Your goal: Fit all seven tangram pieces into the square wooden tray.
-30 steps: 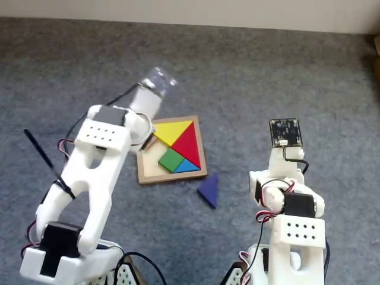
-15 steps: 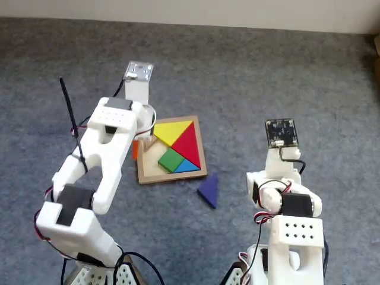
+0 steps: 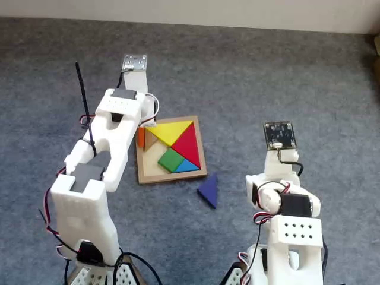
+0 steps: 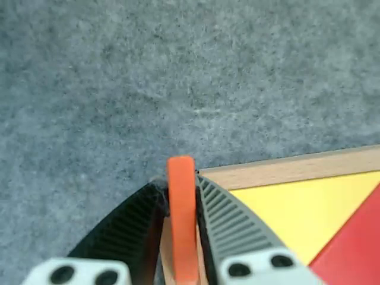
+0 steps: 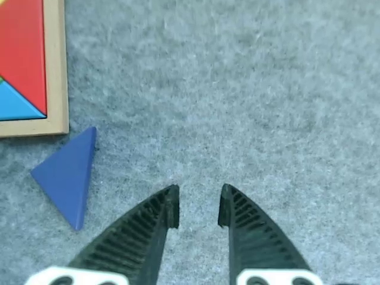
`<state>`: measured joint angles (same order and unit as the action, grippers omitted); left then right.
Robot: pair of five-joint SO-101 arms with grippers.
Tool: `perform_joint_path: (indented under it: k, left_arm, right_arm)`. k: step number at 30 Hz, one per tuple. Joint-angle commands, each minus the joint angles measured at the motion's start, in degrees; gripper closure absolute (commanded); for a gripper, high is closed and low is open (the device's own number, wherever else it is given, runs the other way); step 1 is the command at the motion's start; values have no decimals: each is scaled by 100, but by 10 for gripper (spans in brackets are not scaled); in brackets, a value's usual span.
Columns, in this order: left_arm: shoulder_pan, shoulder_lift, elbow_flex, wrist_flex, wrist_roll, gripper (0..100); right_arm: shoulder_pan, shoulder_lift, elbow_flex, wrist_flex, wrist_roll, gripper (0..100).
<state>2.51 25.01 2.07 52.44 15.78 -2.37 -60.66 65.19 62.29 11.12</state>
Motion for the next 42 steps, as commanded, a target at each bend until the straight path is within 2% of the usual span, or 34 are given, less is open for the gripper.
perform_joint_path:
  k: [1,7,20,25,31,42]
  left_arm:
    - [40,-31,-277,-105,53,994]
    - [180,-31,-259,-97,413,994]
    - [822,-84,-286,202,413,994]
    - [769,-919,-154,703,422,995]
    - [611,-1859,629,721,360,995]
    - [409,-1886,1604,527,-158,995]
  right_arm:
    - [-57,-127,-22,-119,-9,886]
    - [-57,-127,-22,-119,-9,886]
    - [-57,-127,-22,-119,-9,886]
    - [-57,-127,-22,-119,-9,886]
    - [-57,-127,-22,-119,-9,886]
    - [-57,-127,-22,-119,-9,886]
